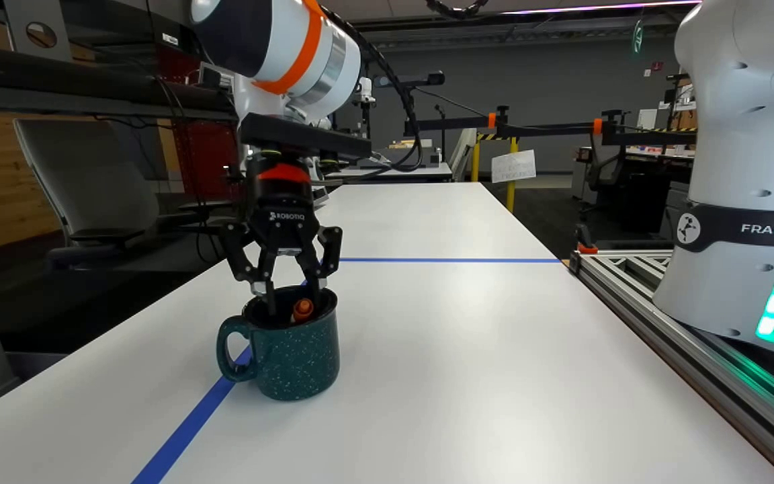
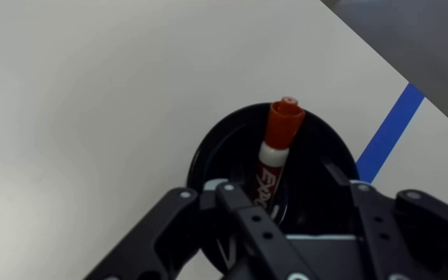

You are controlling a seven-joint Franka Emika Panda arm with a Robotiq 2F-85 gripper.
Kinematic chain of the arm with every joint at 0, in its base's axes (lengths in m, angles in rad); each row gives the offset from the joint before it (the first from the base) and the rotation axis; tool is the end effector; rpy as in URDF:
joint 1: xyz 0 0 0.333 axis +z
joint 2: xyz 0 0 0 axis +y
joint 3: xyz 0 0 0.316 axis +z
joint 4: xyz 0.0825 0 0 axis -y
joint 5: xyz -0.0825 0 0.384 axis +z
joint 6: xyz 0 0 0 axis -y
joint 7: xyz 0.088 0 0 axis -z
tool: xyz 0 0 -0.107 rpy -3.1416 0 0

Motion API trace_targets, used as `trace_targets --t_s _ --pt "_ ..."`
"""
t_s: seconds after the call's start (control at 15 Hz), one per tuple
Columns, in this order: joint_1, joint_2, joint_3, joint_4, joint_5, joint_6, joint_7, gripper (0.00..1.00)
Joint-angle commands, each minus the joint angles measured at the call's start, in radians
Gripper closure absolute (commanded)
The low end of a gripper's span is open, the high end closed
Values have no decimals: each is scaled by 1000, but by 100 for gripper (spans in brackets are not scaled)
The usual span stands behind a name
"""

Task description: Take the red marker out of the mug.

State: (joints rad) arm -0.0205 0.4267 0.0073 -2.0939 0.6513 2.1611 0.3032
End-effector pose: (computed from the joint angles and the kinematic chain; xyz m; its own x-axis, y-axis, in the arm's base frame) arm 0.5481 0.0170 0.1959 0.6499 -0.5670 -0.5060 -0.7314 -0.6476 -0.2138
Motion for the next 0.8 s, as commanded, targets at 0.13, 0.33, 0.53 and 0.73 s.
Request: trace_targets --t_s 0.13,0.33,0.53,0.73 --pt "13 34 1 33 -6 -23 26 57" --pt "16 45 2 38 -7 -20 26 90" --pt "15 44 3 43 -7 -29 27 95" --pt "14 15 -3 36 -17 -54 44 95"
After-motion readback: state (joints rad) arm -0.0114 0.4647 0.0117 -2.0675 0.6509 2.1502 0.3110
